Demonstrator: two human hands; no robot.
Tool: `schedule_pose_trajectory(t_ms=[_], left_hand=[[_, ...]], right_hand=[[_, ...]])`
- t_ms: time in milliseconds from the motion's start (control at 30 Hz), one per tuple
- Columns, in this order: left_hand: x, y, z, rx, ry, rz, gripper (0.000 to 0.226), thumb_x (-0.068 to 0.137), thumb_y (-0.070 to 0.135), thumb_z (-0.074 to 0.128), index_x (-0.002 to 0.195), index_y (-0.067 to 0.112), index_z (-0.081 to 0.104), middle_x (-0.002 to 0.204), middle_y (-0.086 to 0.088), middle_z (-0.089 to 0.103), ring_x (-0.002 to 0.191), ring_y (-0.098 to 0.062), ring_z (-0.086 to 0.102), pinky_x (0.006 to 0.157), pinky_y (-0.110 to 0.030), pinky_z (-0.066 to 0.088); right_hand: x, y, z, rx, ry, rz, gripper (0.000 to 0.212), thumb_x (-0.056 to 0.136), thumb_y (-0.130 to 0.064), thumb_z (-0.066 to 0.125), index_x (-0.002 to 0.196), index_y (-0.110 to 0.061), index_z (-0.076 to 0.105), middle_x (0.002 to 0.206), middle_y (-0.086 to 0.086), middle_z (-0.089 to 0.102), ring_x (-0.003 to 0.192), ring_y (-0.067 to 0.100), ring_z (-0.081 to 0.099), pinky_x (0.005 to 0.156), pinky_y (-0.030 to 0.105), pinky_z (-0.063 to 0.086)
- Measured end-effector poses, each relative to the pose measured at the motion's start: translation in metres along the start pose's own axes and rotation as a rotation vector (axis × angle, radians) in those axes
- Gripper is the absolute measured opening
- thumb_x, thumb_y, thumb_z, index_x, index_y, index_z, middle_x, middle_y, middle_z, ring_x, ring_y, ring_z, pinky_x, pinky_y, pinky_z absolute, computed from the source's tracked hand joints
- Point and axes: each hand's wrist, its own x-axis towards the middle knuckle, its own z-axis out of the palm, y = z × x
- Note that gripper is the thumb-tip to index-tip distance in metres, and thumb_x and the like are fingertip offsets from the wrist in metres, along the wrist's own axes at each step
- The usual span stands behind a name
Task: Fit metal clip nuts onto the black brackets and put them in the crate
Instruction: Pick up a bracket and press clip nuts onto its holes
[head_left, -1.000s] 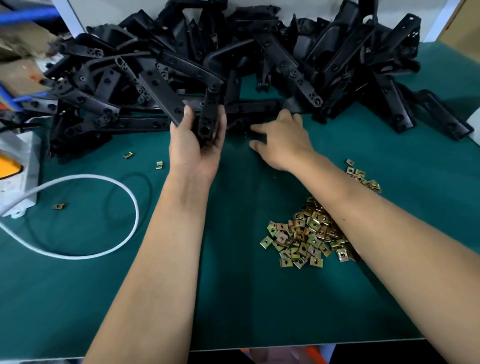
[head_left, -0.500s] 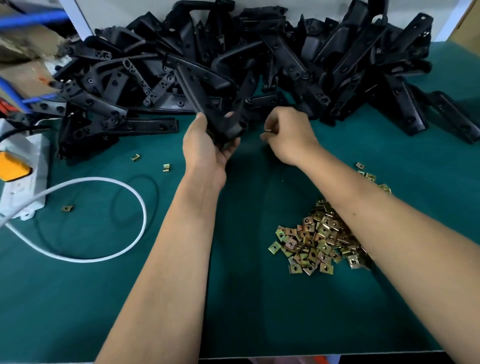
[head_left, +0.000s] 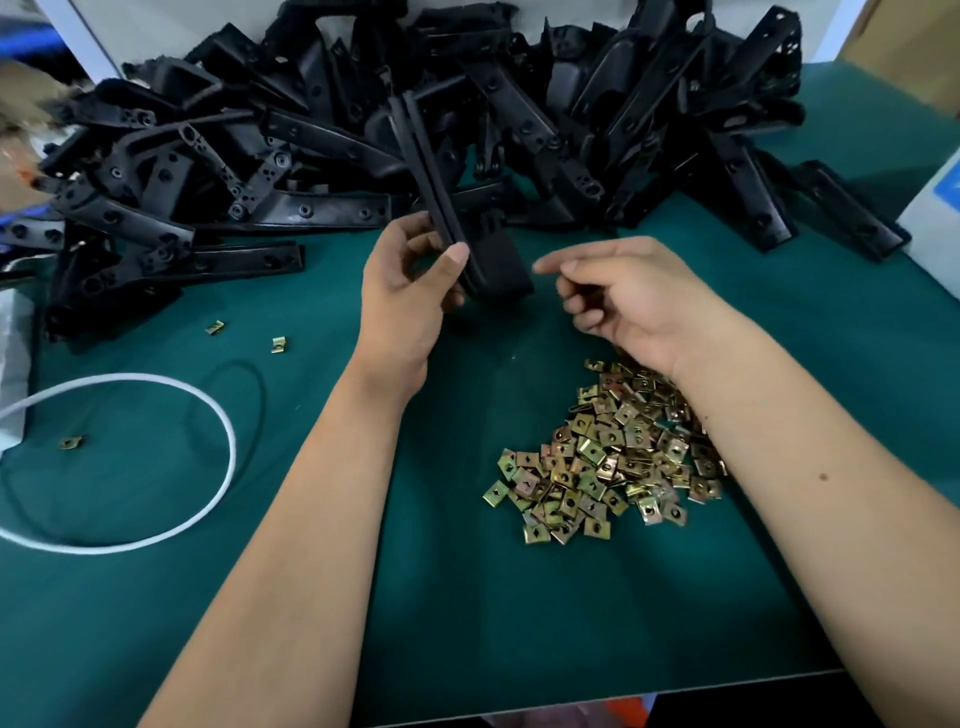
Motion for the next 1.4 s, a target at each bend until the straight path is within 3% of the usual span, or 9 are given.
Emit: schedule_pose_trajectory(t_ms=[200, 300, 400, 533, 700, 967, 1100, 1267, 1400], left_hand=[[-0.003, -0.003, 0.003, 0.041, 0.020, -0.001, 0.016, 0.100, 0.011, 0.064, 0.114, 0.016, 0.061, 0.092, 0.000, 0.055, 0.082, -0.014, 0.055, 0.063, -0.024, 0.048], [-0.006, -0.002, 0.004, 0.030, -0.019, 0.023, 0.018, 0.099, 0.012, 0.064, 0.117, 0.013, 0.062, 0.091, -0.002, 0.055, 0.082, -0.014, 0.055, 0.065, -0.025, 0.049], [-0.010, 0.000, 0.006, 0.029, -0.140, 0.030, 0.026, 0.100, 0.008, 0.062, 0.125, 0.007, 0.063, 0.104, -0.011, 0.062, 0.093, -0.017, 0.062, 0.083, -0.034, 0.055], [-0.012, 0.003, 0.005, 0.037, -0.256, 0.014, 0.034, 0.102, 0.004, 0.058, 0.136, 0.001, 0.059, 0.119, -0.014, 0.068, 0.109, -0.020, 0.066, 0.094, -0.036, 0.055], [-0.012, 0.005, 0.005, 0.085, -0.245, -0.019, 0.034, 0.104, 0.009, 0.057, 0.137, 0.004, 0.061, 0.117, -0.006, 0.073, 0.103, -0.015, 0.069, 0.081, -0.028, 0.057], [-0.003, 0.003, 0.001, 0.075, 0.119, -0.072, 0.061, 0.107, 0.026, 0.054, 0.160, 0.010, 0.029, 0.151, -0.006, 0.047, 0.117, -0.012, 0.065, 0.111, -0.037, 0.048], [-0.012, 0.007, 0.006, 0.455, 0.366, 0.156, 0.060, 0.091, 0.051, 0.064, 0.138, 0.016, 0.051, 0.128, 0.003, 0.046, 0.105, -0.005, 0.058, 0.097, -0.020, 0.048], [-0.021, 0.009, 0.021, 0.325, 0.065, 0.017, 0.071, 0.078, 0.065, 0.067, 0.127, 0.015, 0.060, 0.110, 0.000, 0.068, 0.095, -0.026, 0.072, 0.076, -0.048, 0.063], [-0.027, 0.009, 0.029, 0.437, -0.119, -0.047, 0.074, 0.080, 0.057, 0.070, 0.139, 0.016, 0.058, 0.135, 0.000, 0.064, 0.128, -0.013, 0.058, 0.110, -0.039, 0.048]], right_hand=[[-0.001, 0.013, 0.017, -0.261, 0.210, -0.175, 0.042, 0.090, 0.004, 0.036, 0.098, -0.013, 0.074, 0.068, -0.002, 0.054, 0.055, 0.010, 0.045, 0.049, 0.024, 0.034], [-0.005, 0.018, 0.026, -0.669, 0.197, -0.376, 0.023, 0.097, -0.043, 0.057, 0.106, -0.028, 0.072, 0.093, -0.018, 0.068, 0.082, 0.001, 0.059, 0.072, 0.023, 0.042], [-0.007, 0.022, 0.031, -0.949, 0.151, -0.469, 0.063, 0.078, -0.071, 0.070, 0.127, -0.031, 0.068, 0.110, -0.016, 0.070, 0.093, 0.003, 0.061, 0.077, 0.024, 0.045], [-0.008, 0.020, 0.029, -0.875, 0.166, -0.541, 0.049, 0.073, -0.067, 0.079, 0.102, -0.028, 0.077, 0.069, -0.008, 0.066, 0.057, 0.006, 0.052, 0.053, 0.029, 0.038], [-0.010, 0.019, 0.029, -0.690, 0.145, -0.534, 0.035, 0.074, -0.056, 0.082, 0.095, -0.029, 0.081, 0.080, -0.005, 0.076, 0.075, 0.018, 0.068, 0.066, 0.038, 0.054], [-0.003, 0.017, 0.015, -0.657, 0.413, -0.574, 0.057, 0.076, -0.067, 0.076, 0.068, -0.013, 0.063, 0.056, -0.001, 0.050, 0.053, 0.007, 0.039, 0.052, 0.033, 0.037], [-0.005, 0.017, 0.018, -0.840, 0.462, -0.573, 0.045, 0.076, -0.069, 0.075, 0.065, -0.027, 0.064, 0.045, -0.010, 0.039, 0.044, 0.010, 0.038, 0.044, 0.024, 0.023], [-0.007, 0.018, 0.025, -0.992, 0.415, -0.602, 0.044, 0.077, -0.067, 0.075, 0.084, -0.023, 0.073, 0.057, -0.013, 0.050, 0.053, 0.009, 0.047, 0.050, 0.027, 0.032], [-0.009, 0.019, 0.026, -1.073, 0.317, -0.611, 0.027, 0.079, -0.042, 0.073, 0.066, -0.027, 0.055, 0.062, -0.009, 0.056, 0.062, 0.024, 0.059, 0.054, 0.031, 0.040]])
